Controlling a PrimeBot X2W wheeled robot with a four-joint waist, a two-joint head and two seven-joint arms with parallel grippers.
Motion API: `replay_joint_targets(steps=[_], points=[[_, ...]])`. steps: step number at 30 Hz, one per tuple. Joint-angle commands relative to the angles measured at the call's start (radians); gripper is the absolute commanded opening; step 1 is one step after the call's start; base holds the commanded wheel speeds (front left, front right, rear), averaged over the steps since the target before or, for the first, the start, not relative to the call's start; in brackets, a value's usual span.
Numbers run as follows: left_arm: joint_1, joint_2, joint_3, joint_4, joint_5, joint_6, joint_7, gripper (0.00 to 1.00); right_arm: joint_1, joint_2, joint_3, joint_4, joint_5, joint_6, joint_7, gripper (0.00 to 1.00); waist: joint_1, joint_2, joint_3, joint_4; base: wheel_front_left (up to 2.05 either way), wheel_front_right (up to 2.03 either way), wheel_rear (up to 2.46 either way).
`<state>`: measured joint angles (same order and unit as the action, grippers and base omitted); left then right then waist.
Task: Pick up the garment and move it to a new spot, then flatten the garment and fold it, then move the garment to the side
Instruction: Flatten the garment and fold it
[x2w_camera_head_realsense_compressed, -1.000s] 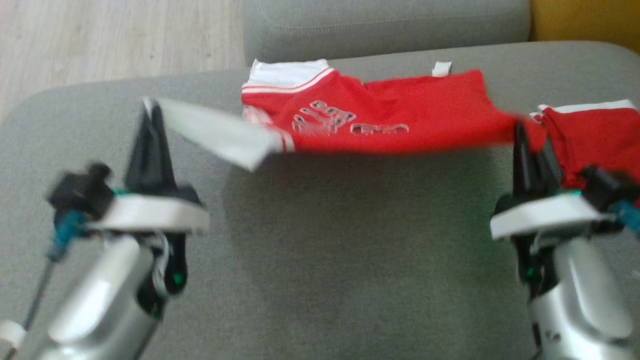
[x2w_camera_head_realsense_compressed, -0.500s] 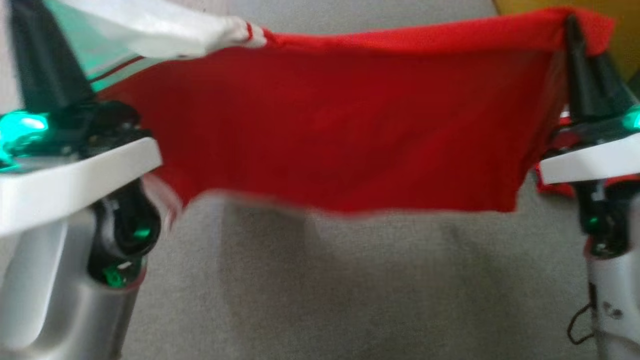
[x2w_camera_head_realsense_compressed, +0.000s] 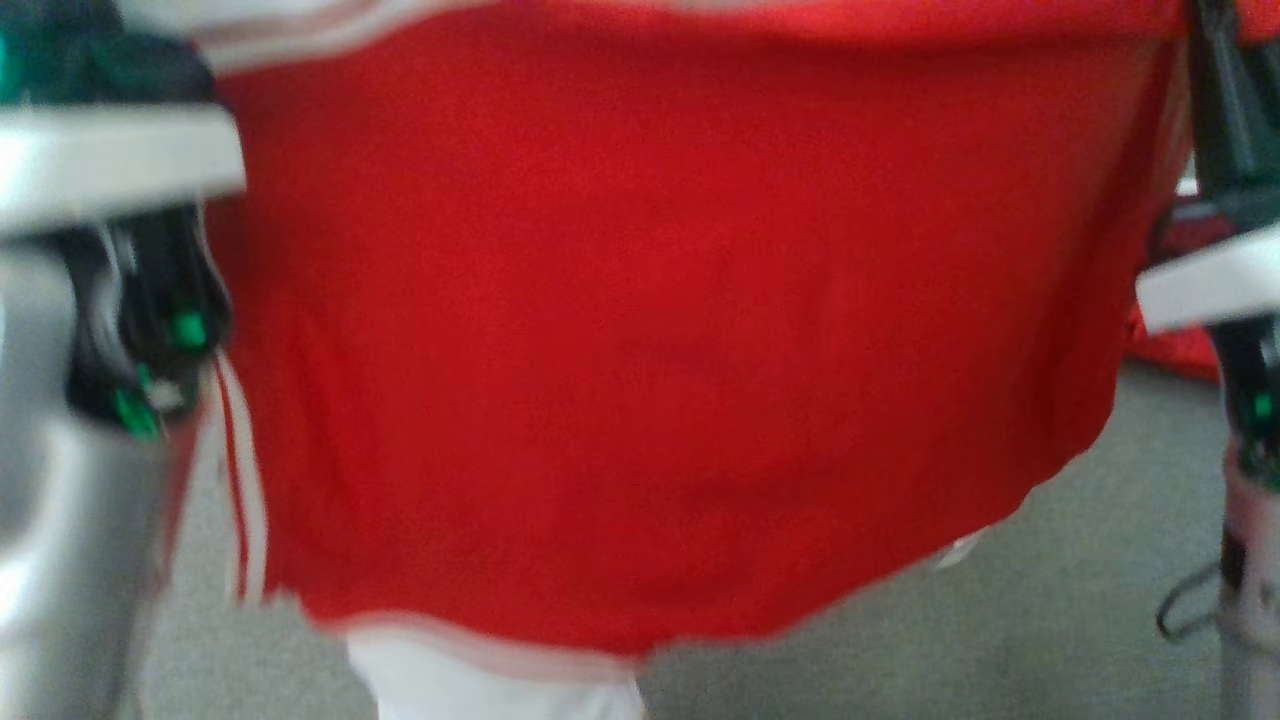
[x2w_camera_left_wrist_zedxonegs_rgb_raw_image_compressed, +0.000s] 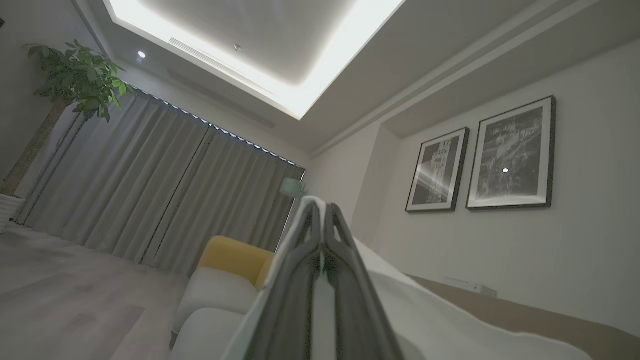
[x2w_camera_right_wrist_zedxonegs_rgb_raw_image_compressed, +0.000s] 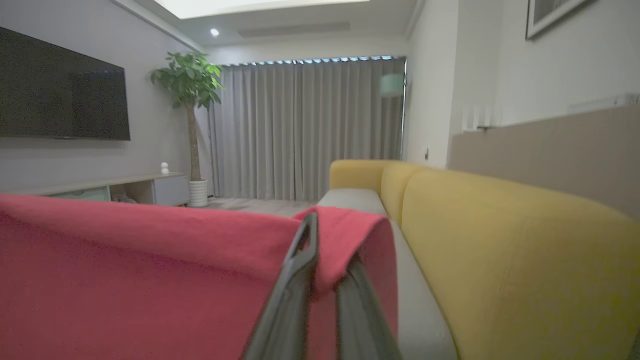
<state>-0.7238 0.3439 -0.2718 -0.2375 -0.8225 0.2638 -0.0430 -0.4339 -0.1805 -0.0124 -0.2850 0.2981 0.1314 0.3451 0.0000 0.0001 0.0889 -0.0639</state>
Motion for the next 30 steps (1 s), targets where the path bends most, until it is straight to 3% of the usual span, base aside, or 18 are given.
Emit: replay_joint_targets(steps=[1,8,12,16,22,30], points=[[-0.079,0.048,0.031,0.007,0.002,-0.012,0.013,0.0,-0.083,0.005,0.019,-0.012,0.015,-0.001,0.009,0.0,0.0,-0.0001,0.074,0.001,0.0,0.0,0.0],[-0.467,0.043,-0.003,0.476,0.019,-0.118,0.056,0.0,-0.486,-0.05,0.105,0.379,0.065,-0.001,-0.054,0.0,0.0,-0.0001,0.256,-0.01,0.0,0.0,0.0],[-0.655,-0.001,0.016,0.736,-0.007,-0.14,0.05,0.0,-0.742,-0.035,0.131,0.671,0.069,-0.001,-0.207,0.0,0.0,-0.0001,0.283,-0.02,0.0,0.0,0.0],[-0.812,-0.018,0.005,0.872,0.046,-0.177,-0.067,0.0,-0.918,-0.013,0.144,0.873,0.041,-0.001,-0.37,0.0,0.0,-0.0001,0.29,-0.01,0.0,0.0,0.0],[-0.871,-0.063,-0.015,0.993,0.061,-0.256,-0.17,0.0,-0.991,-0.015,0.201,1.049,0.06,-0.001,-0.51,0.0,0.0,-0.0001,0.297,0.016,0.0,0.0,0.0],[-0.679,-0.091,-0.055,1.086,0.061,-0.349,-0.205,0.0,-0.839,-0.063,0.377,1.169,0.173,-0.001,-0.501,0.0,0.0,-0.0001,0.297,0.058,0.0,0.0,0.0]])
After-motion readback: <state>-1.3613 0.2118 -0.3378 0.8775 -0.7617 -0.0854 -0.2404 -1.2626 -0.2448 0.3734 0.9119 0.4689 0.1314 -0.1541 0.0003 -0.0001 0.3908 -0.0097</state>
